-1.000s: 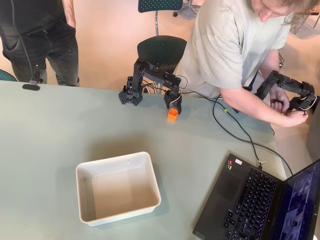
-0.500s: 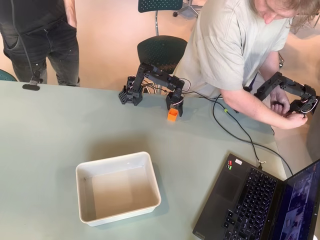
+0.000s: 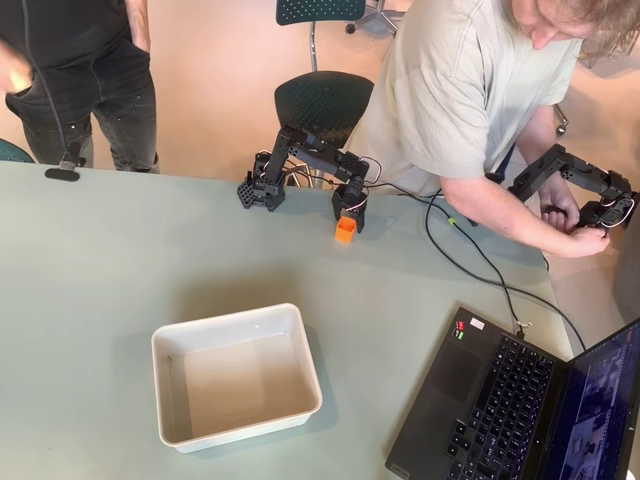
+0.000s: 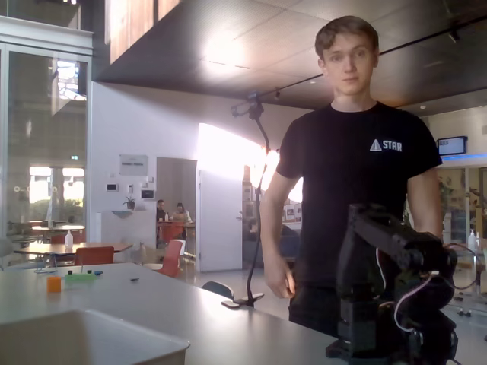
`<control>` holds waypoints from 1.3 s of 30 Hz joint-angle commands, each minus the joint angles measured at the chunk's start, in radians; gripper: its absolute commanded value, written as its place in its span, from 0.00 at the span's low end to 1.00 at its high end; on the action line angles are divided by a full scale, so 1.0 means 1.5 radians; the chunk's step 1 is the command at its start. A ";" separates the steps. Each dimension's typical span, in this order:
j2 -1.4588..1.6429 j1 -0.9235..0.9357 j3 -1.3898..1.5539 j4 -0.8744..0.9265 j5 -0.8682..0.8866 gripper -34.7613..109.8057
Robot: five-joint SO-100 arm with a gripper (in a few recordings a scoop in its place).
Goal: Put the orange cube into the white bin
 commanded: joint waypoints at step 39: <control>0.015 0.807 -0.137 -0.005 -0.056 0.35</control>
